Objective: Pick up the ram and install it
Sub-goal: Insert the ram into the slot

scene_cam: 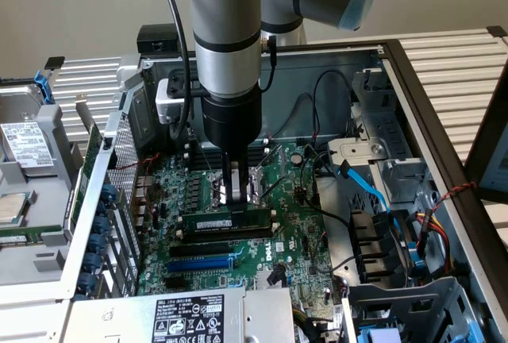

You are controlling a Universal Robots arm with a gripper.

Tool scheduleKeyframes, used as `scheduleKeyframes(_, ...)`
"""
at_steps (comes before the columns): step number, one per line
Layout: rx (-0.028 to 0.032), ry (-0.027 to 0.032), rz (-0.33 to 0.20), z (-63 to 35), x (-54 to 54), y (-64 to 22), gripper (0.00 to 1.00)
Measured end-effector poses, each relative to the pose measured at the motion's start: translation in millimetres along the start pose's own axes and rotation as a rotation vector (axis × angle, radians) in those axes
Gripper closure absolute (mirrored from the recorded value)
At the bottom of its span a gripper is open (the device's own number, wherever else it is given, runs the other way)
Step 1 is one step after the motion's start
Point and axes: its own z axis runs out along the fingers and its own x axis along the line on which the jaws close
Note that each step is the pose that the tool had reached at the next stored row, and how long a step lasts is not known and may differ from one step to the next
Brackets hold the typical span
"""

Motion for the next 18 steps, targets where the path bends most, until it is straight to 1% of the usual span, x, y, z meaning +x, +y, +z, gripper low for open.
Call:
scheduleKeyframes(9,0.0017,0.0014,0.000,2.6,-0.2,0.2,0.86)
scheduleKeyframes(14,0.0020,0.0020,0.000,3.4,-0.2,1.8,0.86)
scheduleKeyframes(18,0.0026,0.0046,0.000,3.3,-0.2,2.2,0.86)
